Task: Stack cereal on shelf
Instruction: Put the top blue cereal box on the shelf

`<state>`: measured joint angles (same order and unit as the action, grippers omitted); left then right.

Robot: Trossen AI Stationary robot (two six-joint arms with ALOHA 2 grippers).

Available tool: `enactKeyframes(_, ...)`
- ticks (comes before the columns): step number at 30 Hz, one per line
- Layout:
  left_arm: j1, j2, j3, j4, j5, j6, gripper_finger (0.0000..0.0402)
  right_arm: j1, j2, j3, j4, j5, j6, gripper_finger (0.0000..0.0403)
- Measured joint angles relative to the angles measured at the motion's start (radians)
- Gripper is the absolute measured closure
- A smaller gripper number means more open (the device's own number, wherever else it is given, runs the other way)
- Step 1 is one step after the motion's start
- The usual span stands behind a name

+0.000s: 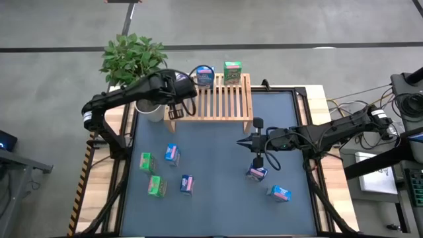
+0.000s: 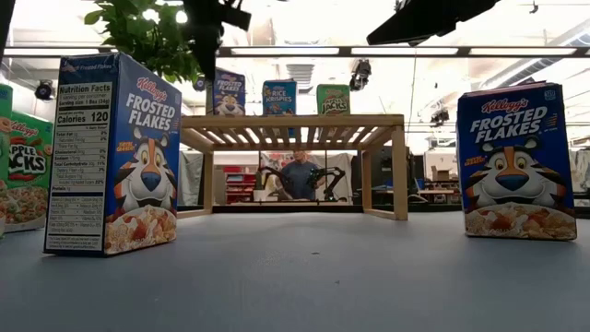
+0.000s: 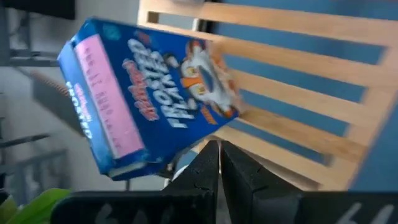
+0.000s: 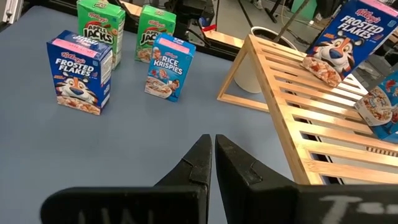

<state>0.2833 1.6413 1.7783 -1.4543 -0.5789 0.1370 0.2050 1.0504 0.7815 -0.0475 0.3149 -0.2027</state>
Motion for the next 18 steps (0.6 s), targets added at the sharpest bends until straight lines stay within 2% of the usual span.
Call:
enactKeyframes(6,0.007,0.000,-0.039,0.045,-0.116,0.013,0.0402,0.000,0.000,0.000,0.000,0.000,-0.006,0.0390)
enactKeyframes(18,0.035,0.004,-0.040,0.096,-0.120,0.076,0.0402,0.000,0.000,0.000,0.000,0.000,-0.011,0.0390)
